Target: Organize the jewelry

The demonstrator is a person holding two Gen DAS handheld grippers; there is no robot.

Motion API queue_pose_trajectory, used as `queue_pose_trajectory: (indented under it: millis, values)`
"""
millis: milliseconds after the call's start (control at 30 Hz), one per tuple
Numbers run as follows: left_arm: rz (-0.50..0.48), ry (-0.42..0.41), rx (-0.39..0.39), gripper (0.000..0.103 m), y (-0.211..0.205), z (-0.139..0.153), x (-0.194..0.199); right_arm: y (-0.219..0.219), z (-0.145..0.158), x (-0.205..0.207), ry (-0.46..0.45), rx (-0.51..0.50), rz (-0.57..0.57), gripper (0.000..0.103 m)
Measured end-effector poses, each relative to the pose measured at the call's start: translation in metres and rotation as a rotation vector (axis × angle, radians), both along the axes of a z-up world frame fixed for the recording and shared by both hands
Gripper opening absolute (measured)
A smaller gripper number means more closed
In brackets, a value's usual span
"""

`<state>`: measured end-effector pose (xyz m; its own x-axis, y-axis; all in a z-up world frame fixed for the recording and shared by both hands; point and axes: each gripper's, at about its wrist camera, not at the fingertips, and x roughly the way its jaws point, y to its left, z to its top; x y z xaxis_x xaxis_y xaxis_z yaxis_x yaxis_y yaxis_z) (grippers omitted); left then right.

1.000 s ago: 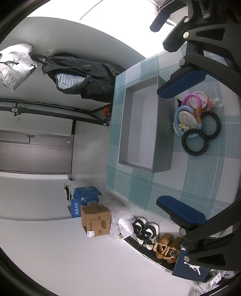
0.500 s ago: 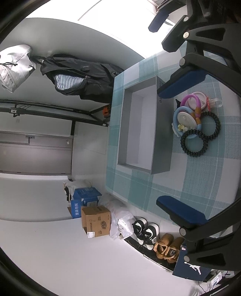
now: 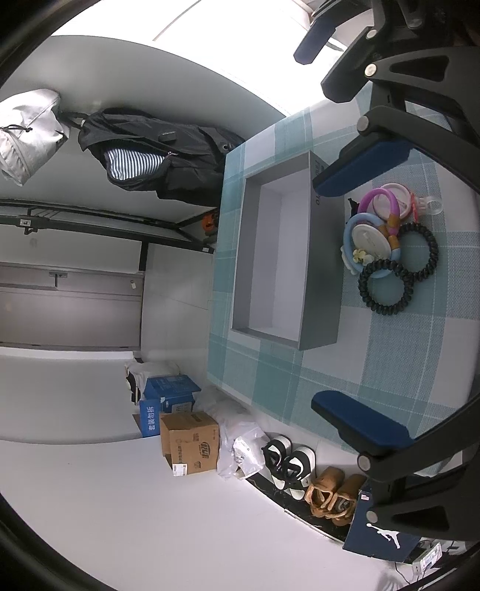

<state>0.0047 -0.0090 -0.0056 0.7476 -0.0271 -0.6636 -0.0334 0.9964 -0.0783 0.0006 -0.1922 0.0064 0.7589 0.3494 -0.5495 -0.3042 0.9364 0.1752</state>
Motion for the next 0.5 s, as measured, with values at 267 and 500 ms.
queue_pose_trajectory:
  millis: [267, 500]
  values:
    - [0.001, 0.005, -0.007, 0.102, -0.0014, -0.0017, 0.0001, -0.0006, -0.0006, 0.0002, 0.002, 0.002, 0.000, 0.103]
    - [-0.001, 0.001, -0.013, 0.102, -0.0019, -0.0022, -0.0004, -0.0008, -0.0018, -0.0002, 0.001, 0.001, 0.000, 0.103]
